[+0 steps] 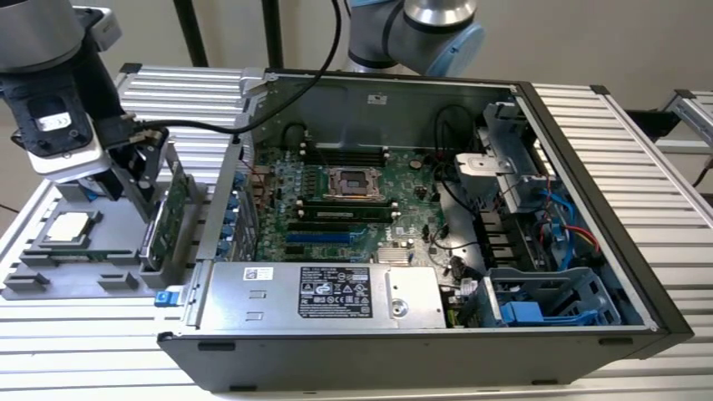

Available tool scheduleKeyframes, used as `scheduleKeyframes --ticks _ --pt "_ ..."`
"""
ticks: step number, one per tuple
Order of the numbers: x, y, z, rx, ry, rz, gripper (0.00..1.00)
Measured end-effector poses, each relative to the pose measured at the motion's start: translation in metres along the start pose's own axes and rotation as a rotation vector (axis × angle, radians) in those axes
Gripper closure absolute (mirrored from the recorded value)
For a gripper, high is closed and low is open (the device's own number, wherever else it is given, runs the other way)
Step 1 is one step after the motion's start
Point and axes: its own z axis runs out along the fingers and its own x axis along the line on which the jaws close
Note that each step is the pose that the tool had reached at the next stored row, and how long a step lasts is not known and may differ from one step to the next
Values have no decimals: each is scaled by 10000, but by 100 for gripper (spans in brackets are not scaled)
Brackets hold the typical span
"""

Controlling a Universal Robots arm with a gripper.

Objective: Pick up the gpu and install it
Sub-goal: 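Pick up the gpu and move the gpu toward the slot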

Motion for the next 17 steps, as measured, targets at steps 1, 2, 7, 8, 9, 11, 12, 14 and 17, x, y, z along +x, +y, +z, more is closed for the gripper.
scheduleKeyframes --ticks 1,2,7,8,9,11,12,14,17 --pt "0 0 2 0 0 0 0" --pt "0 0 4 -1 0 0 0" --pt "1 -1 15 0 0 0 0" --pt "1 -1 17 0 0 0 0" --pt "2 -1 19 0 0 0 0" --pt "2 -1 24 0 0 0 0" --pt "2 -1 26 0 0 0 0" --pt "3 -1 30 0 0 0 0" --pt "3 -2 37 0 0 0 0"
